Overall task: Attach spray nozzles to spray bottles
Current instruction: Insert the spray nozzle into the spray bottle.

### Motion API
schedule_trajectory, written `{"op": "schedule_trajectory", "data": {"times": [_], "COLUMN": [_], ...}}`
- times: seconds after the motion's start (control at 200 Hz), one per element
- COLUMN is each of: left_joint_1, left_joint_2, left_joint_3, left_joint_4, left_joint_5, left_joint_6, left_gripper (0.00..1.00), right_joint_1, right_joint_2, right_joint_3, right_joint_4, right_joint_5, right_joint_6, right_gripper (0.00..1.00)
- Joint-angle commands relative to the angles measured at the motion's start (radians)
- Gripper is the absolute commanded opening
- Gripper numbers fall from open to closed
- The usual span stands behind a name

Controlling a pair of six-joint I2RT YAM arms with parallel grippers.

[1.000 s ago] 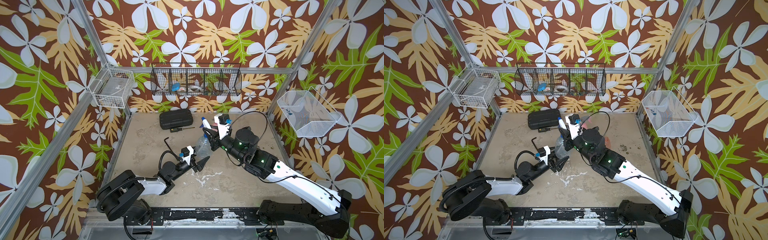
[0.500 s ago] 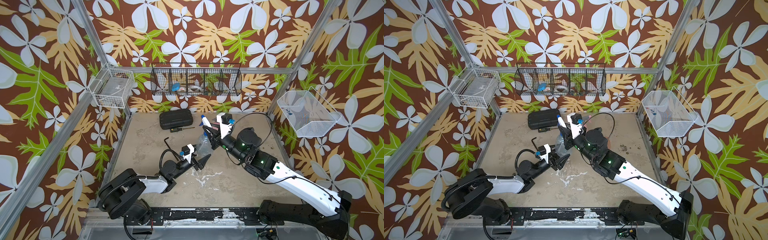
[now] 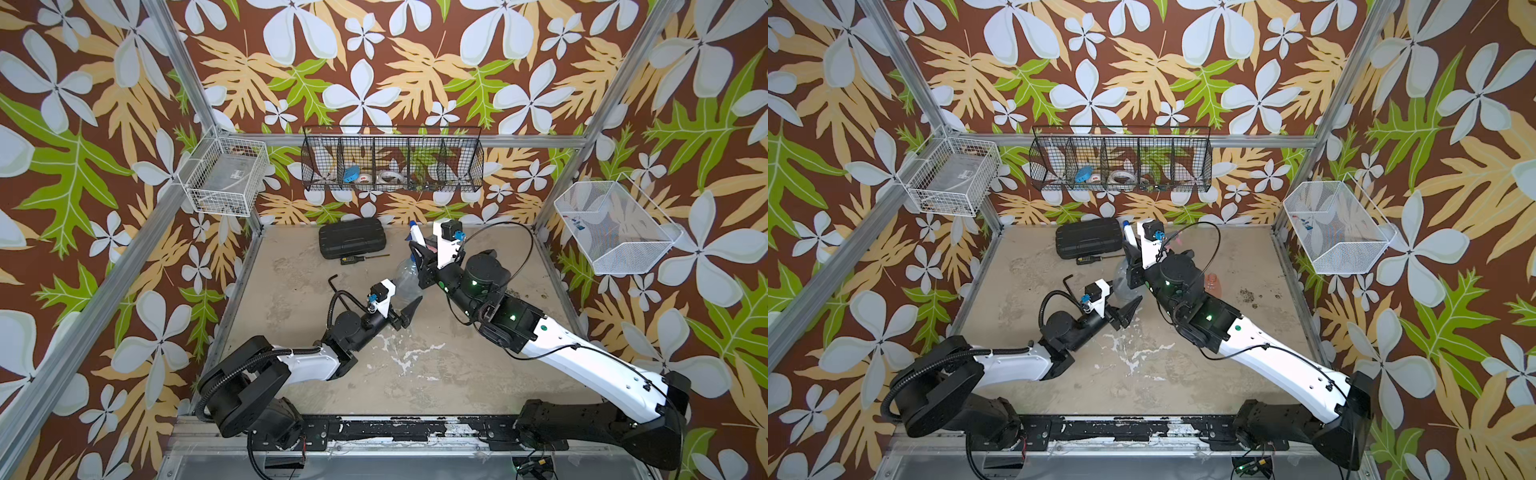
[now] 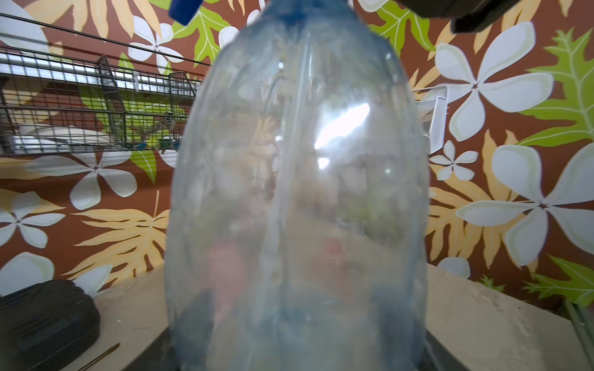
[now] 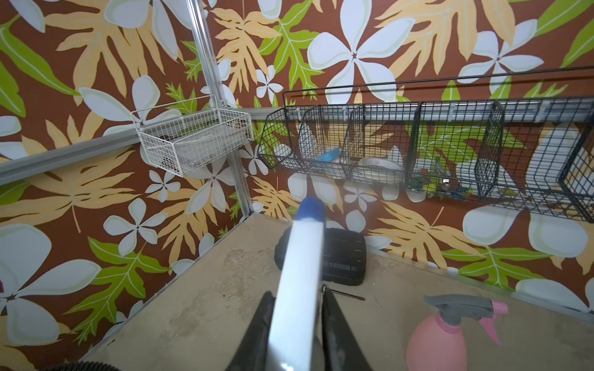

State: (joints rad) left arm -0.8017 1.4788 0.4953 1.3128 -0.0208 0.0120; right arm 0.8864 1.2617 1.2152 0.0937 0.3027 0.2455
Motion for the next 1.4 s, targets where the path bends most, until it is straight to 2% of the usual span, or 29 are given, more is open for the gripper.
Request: {"op": "schedule_trajectory", "data": {"times": [0.0, 0.15, 0.375, 0.611, 0.786, 1.101, 1.261, 1.396], "left_joint_1": [-0.004, -0.018, -0.034, -0.063, -0.091, -0.09, -0.091, -0.09], "left_joint_2": [0.012, 0.061, 0.104, 0.136, 0.176, 0.181, 0.196, 0.223], "left_joint_3": [0.03, 0.031, 0.045, 0.049, 0.025, -0.02, -0.04, -0.05], "left_joint_4": [0.317, 0.417, 0.433, 0.41, 0.463, 0.455, 0.481, 0.537], "left_joint_5": [-0.147, -0.24, -0.274, -0.316, -0.346, -0.25, -0.254, -0.26], "left_joint_6": [0.047, 0.104, 0.15, 0.185, 0.175, 0.154, 0.153, 0.137], "left_gripper": [0.66, 0.65, 0.65, 0.64, 0.64, 0.66, 0.67, 0.66], "right_joint_1": [0.003, 0.018, 0.115, 0.122, 0.131, 0.131, 0.131, 0.132], "right_joint_2": [0.026, 0.076, 0.206, 0.245, 0.275, 0.26, 0.249, 0.236], "right_joint_3": [0.016, 0.068, 0.23, 0.242, 0.297, 0.32, 0.318, 0.315], "right_joint_4": [-0.261, -0.342, -0.583, -0.628, -0.682, -0.675, -0.659, -0.639], "right_joint_5": [0.003, 0.025, 0.344, 0.427, 0.474, 0.46, 0.449, 0.384], "right_joint_6": [0.178, 0.349, 0.485, 0.586, 0.588, 0.484, 0.441, 0.403], "right_gripper": [0.0, 0.0, 0.0, 0.0, 0.0, 0.0, 0.1, 0.24]}}
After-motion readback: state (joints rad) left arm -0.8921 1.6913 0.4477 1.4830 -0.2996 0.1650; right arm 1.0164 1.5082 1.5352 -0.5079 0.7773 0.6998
